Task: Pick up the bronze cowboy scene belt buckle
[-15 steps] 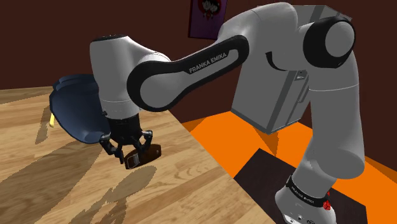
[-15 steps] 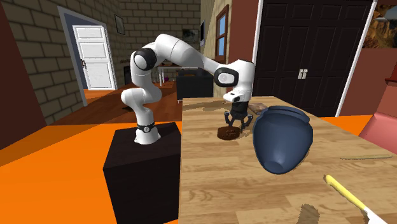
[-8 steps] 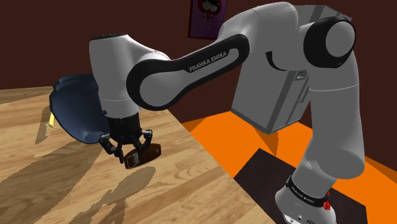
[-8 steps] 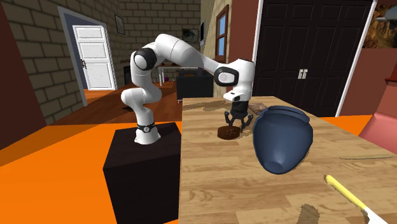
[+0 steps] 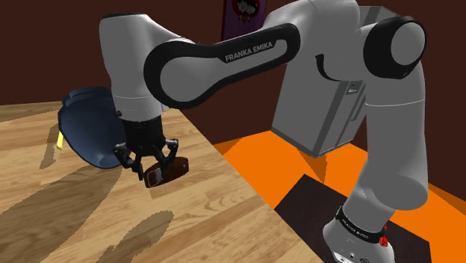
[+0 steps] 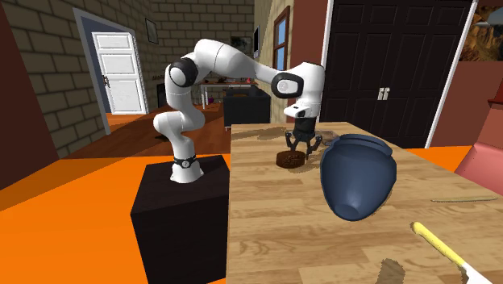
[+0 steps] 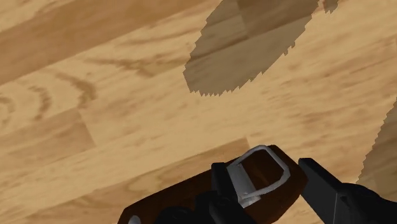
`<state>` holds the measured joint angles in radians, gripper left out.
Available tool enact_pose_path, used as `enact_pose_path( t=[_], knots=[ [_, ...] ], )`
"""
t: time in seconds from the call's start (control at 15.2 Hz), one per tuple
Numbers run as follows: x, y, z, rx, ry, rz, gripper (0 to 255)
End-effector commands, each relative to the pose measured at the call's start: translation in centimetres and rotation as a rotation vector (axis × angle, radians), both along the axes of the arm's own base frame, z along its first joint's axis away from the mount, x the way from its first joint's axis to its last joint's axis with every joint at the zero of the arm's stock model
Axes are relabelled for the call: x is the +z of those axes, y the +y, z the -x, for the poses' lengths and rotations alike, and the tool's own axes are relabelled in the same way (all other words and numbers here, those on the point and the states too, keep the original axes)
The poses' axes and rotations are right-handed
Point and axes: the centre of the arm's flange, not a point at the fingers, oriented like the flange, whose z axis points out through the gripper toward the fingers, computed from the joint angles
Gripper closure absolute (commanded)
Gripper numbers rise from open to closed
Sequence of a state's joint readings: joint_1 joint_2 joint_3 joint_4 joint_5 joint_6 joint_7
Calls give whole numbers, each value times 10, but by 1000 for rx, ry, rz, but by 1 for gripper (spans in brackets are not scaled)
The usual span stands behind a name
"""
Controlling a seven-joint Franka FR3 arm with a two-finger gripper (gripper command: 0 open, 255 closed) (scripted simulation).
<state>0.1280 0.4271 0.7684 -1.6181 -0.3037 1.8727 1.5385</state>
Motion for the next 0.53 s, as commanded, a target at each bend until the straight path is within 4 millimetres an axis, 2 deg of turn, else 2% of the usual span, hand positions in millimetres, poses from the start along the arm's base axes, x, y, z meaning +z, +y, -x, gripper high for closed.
enact_pose_path(
  t=[0.0, 0.33, 0.46],
  knots=[
    [11, 0, 1, 0, 0, 0, 255],
    [37, 0, 1, 0, 0, 0, 255],
    [38, 0, 1, 0, 0, 0, 255]
  ],
)
